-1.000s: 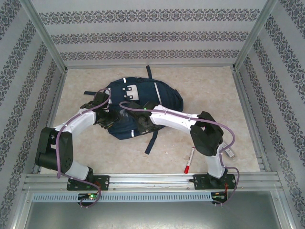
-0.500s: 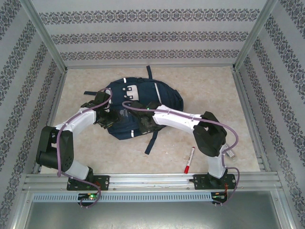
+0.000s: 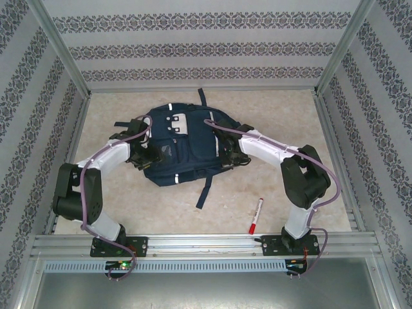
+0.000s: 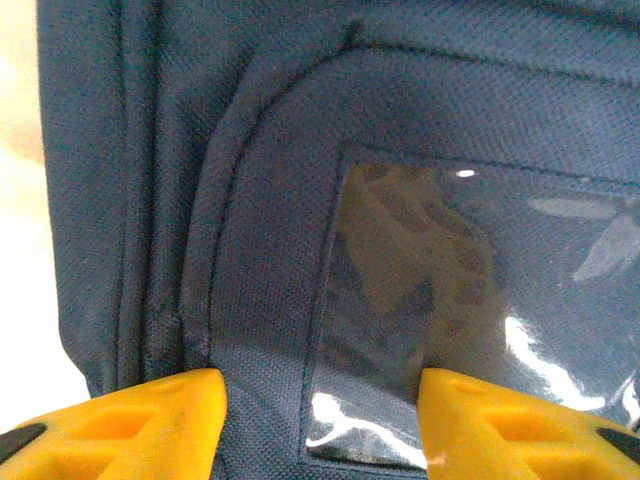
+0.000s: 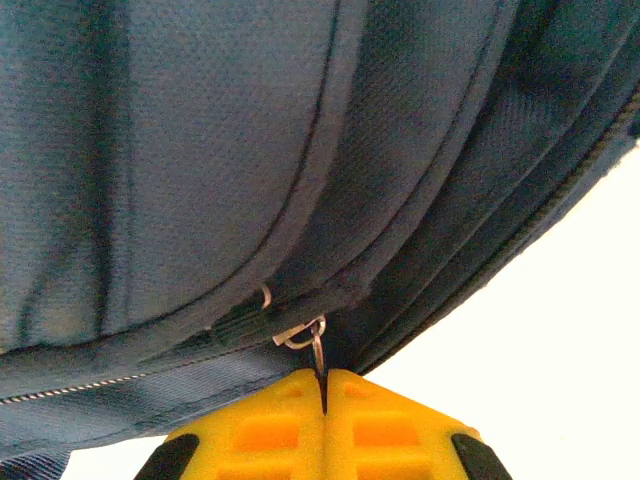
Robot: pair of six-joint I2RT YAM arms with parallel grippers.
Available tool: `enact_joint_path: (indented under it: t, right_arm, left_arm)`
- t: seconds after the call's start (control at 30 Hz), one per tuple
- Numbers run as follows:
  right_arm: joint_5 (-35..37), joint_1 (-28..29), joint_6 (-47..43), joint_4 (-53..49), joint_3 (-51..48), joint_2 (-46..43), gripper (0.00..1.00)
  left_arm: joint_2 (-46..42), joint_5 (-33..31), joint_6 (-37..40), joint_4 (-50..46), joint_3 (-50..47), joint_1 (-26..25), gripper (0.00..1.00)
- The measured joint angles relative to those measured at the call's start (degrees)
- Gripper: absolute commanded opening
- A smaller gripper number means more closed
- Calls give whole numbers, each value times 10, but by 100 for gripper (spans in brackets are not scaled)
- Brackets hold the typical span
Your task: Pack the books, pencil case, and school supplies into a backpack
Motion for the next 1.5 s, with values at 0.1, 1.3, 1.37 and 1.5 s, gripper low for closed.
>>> enact_joint_path:
  t: [0.1, 1.3, 1.37, 1.5]
  right_arm:
    - [-40, -3, -23, 4, 0, -4, 0]
    - [-291, 146, 51, 167, 3, 21, 0]
    - [-296, 149, 52, 165, -1, 21, 0]
    - [-289, 161, 53, 152, -4, 12, 0]
  left_arm:
    - [49, 0, 34, -13, 56, 18, 55]
    - [-21, 59, -212, 15, -51, -92, 67]
    - [-5, 35, -218, 27, -52, -98, 64]
    - [22, 1, -223, 55, -50, -100, 59]
